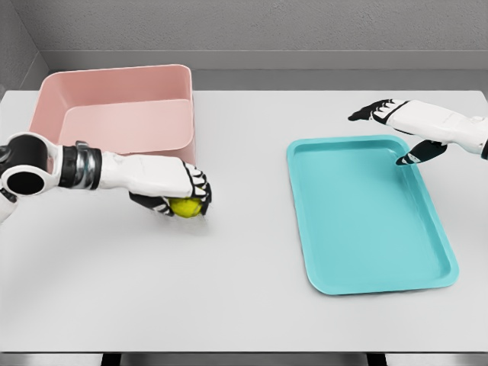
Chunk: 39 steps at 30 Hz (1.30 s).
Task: Put the tennis from the blue tray into the pink basket with both arms
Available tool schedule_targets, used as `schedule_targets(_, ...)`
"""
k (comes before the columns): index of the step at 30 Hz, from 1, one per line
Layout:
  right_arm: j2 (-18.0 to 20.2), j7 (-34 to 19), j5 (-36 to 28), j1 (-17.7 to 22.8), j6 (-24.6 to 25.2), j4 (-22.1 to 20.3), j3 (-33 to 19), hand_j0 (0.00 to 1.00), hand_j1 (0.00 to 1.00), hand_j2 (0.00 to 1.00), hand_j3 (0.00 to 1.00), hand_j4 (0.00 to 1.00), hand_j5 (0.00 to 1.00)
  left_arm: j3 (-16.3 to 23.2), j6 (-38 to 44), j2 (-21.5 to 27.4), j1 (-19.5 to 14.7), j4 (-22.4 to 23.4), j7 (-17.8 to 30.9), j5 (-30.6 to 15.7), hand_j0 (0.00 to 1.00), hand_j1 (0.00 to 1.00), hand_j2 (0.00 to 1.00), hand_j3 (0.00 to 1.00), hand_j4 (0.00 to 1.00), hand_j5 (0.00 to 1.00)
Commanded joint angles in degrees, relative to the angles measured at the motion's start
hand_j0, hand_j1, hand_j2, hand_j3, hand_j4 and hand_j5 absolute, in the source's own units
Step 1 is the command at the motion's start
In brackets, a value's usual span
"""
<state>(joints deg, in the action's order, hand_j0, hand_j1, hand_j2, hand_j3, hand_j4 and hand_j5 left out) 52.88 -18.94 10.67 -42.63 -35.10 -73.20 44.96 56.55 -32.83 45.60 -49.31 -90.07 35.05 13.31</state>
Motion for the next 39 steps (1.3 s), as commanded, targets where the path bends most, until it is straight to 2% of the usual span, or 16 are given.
schedule_targets(1, 0.2, 0.0, -0.4, 0.0, 0.1, 0.0, -0.1, 1.0, 1.0, 1.0, 1.0, 1.0, 1.0, -0.7, 0.1, 0.9, -0.2, 0.0, 0.0, -1.7, 0.43, 0.43, 0.43, 0.43, 0.43, 0.43)
schedule_targets(6, -0.1, -0.1, -0.4, 0.0, 0.1, 0.1, -0.1, 1.0, 1.0, 1.0, 1.0, 1.0, 1.0, -0.7, 0.1, 1.2, -3.3, 1.5, 0.0, -2.9, 0.43, 0.43, 0.43, 0.43, 0.43, 0.43)
schedule_targets(16, 0.1, -0.3, -0.4, -0.1, 0.1, 0.5, -0.5, 1.0, 1.0, 1.0, 1.0, 1.0, 1.0, -0.6, -0.2, -0.2, -8.3, 10.6, 0.0, -2.9, 0.43, 0.43, 0.43, 0.43, 0.43, 0.43)
schedule_targets(22, 0.5, -0.3, -0.4, -0.2, 0.1, 0.4, -0.6, 1.0, 1.0, 1.0, 1.0, 1.0, 1.0, -0.6, -1.4, -3.8, -11.3, 19.6, 0.0, -2.6, 0.43, 0.43, 0.43, 0.43, 0.43, 0.43)
schedule_targets(24, 0.6, -0.2, -0.4, -0.2, 0.1, 0.4, -0.6, 1.0, 1.0, 1.0, 1.0, 1.0, 1.0, -0.6, -2.2, -6.3, -12.6, 26.2, 0.0, -2.5, 0.43, 0.43, 0.43, 0.43, 0.43, 0.43)
schedule_targets(28, 0.7, -0.1, -0.4, -0.2, 0.1, 0.4, -0.5, 1.0, 1.0, 1.0, 1.0, 1.0, 1.0, -0.7, -2.2, -8.3, -12.7, 31.6, 0.0, -2.2, 0.43, 0.43, 0.43, 0.43, 0.43, 0.43)
schedule_targets(32, 0.7, -0.1, -0.4, -0.2, 0.1, 0.4, -0.5, 1.0, 1.0, 1.0, 1.0, 1.0, 1.0, -0.7, -2.2, -10.6, -13.7, 39.5, 0.0, -2.2, 0.43, 0.43, 0.43, 0.43, 0.43, 0.43)
schedule_targets(34, 0.7, -0.1, -0.4, -0.2, 0.1, 0.4, -0.5, 1.0, 1.0, 1.0, 1.0, 1.0, 1.0, -1.3, -2.2, -10.8, -13.8, 41.4, 0.0, -2.2, 0.43, 0.43, 0.43, 0.43, 0.43, 0.43)
schedule_targets(35, 0.7, -0.1, -0.4, -0.2, 0.1, 0.4, -0.5, 1.0, 1.0, 1.0, 1.0, 1.0, 1.0, -1.5, -2.2, -11.0, -13.7, 41.4, 0.0, -2.1, 0.48, 0.48, 0.48, 0.48, 0.48, 0.48)
schedule_targets(37, 0.7, -0.1, -0.4, -0.2, 0.1, 0.4, -0.5, 1.0, 1.0, 1.0, 1.0, 1.0, 1.0, -2.4, -2.2, -10.9, -13.7, 41.0, -0.1, -2.3, 0.96, 0.96, 0.96, 0.96, 0.96, 0.96)
schedule_targets(39, 0.7, -0.1, -0.4, -0.2, 0.1, 0.4, -0.5, 1.0, 1.0, 1.0, 1.0, 1.0, 1.0, -2.6, -2.2, -10.4, -13.5, 39.9, -0.7, -2.7, 1.0, 1.0, 1.0, 1.0, 1.0, 1.0)
